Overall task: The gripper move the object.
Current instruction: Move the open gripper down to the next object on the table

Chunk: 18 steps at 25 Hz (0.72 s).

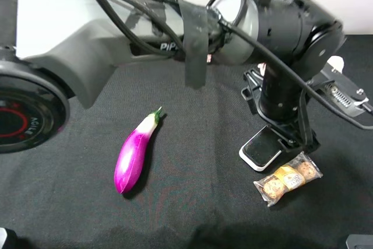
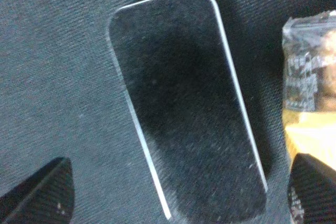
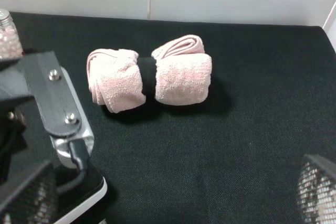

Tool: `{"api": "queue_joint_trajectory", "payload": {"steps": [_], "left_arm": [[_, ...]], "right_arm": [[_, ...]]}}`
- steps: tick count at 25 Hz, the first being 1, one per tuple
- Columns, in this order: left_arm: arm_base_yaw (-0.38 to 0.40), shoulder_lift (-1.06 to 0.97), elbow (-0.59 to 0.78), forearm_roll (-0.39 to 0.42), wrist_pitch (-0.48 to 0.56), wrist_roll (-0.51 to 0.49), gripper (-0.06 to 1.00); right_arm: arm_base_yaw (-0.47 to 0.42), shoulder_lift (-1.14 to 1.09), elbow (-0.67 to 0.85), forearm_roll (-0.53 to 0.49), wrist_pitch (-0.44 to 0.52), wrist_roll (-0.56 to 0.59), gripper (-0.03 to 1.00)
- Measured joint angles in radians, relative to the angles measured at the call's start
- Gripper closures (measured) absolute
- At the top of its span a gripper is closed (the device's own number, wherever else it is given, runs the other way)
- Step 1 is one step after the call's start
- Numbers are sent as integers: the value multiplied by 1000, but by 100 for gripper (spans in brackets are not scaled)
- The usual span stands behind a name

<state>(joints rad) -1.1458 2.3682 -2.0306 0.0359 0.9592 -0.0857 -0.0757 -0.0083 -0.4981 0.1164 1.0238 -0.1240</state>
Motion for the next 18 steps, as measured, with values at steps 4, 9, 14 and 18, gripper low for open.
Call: {"api": "queue_joint_trajectory", "payload": {"steps": [4,9,14,18], "left_arm": [[0,-5,-59,22,94,19,7],[11,-50,-66,25,171,54,7],[42,-84,-66,25,219,76,6],[60,-120,-65,26,220,92,6]], "right_arm": [[0,0,0,0,0,0,27],[0,0,0,0,0,0,27],[0,0,0,0,0,0,27],[0,0,0,0,0,0,27]]}}
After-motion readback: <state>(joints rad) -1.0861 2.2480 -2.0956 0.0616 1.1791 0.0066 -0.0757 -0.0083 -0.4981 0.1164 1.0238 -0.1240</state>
